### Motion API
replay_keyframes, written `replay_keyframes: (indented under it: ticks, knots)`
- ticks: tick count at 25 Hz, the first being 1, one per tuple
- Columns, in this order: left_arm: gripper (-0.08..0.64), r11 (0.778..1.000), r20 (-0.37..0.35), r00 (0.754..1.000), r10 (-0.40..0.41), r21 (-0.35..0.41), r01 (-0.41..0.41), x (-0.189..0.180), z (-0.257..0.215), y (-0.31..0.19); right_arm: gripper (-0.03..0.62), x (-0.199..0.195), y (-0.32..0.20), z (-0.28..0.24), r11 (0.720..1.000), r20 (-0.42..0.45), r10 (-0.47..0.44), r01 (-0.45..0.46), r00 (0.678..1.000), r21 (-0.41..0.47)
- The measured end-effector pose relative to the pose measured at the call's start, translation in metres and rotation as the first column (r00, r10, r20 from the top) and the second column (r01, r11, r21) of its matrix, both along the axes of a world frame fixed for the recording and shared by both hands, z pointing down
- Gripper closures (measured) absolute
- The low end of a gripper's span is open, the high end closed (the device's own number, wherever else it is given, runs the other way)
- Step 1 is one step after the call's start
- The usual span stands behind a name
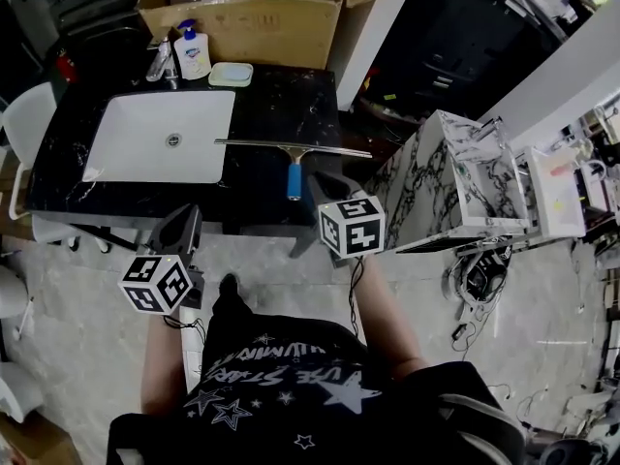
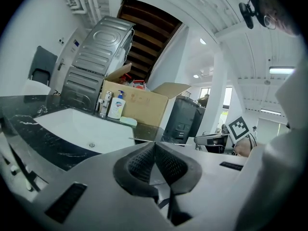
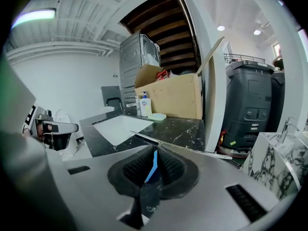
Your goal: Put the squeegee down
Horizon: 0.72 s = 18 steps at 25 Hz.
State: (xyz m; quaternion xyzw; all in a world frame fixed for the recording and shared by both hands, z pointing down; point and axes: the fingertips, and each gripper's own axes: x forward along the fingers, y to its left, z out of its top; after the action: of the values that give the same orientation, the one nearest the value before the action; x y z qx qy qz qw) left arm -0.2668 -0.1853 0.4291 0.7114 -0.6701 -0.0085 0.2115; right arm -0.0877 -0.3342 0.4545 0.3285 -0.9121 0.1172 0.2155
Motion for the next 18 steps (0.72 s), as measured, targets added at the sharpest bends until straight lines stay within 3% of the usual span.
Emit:
replay_keyframes:
  ticks: [18]
  knots:
    - [0.541, 0.992, -0.010, 0.992, -0.123, -0.016, 0.123, 0.117, 0.023, 0.109, 0.537, 0.096, 0.089, 0.017, 0.990, -0.016, -0.144, 0.144, 0.989, 0.004]
